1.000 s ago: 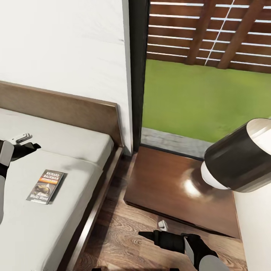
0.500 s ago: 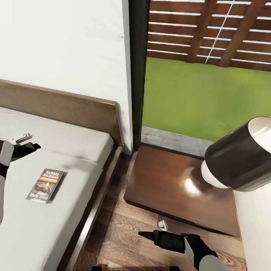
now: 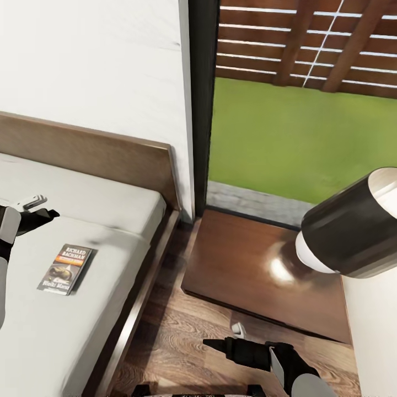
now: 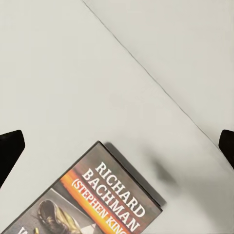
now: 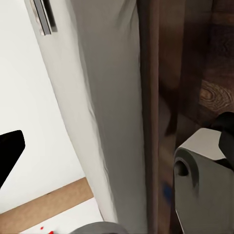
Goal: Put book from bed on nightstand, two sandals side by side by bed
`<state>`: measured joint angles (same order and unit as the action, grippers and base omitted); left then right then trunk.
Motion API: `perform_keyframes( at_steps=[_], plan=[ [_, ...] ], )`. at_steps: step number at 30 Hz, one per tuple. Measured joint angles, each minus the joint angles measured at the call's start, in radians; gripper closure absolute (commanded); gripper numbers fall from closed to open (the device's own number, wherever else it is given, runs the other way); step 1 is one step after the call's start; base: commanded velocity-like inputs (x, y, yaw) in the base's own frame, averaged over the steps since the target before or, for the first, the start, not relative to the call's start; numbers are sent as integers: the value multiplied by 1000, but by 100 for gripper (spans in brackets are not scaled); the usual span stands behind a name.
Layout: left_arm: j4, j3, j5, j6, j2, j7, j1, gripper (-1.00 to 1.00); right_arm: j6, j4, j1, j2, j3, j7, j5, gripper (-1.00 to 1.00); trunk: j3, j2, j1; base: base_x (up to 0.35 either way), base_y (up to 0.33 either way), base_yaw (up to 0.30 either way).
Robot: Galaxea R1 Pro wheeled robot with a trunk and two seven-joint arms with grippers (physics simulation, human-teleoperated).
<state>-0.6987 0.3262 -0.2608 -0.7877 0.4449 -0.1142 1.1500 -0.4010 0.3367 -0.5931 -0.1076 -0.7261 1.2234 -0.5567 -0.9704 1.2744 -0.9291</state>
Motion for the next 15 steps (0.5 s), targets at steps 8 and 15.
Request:
perform_keyframes(
  at_steps=[8, 15],
  plan=[
    [0, 0, 0, 1, 0, 0, 0, -100, 0, 0, 0, 0, 0, 0, 0, -100, -13, 0, 0, 0, 0, 0],
    [0, 0, 0, 2, 0, 0, 0, -100, 0, 0, 0, 0, 0, 0, 0, -100, -24, 0, 0, 0, 0, 0]
  ],
)
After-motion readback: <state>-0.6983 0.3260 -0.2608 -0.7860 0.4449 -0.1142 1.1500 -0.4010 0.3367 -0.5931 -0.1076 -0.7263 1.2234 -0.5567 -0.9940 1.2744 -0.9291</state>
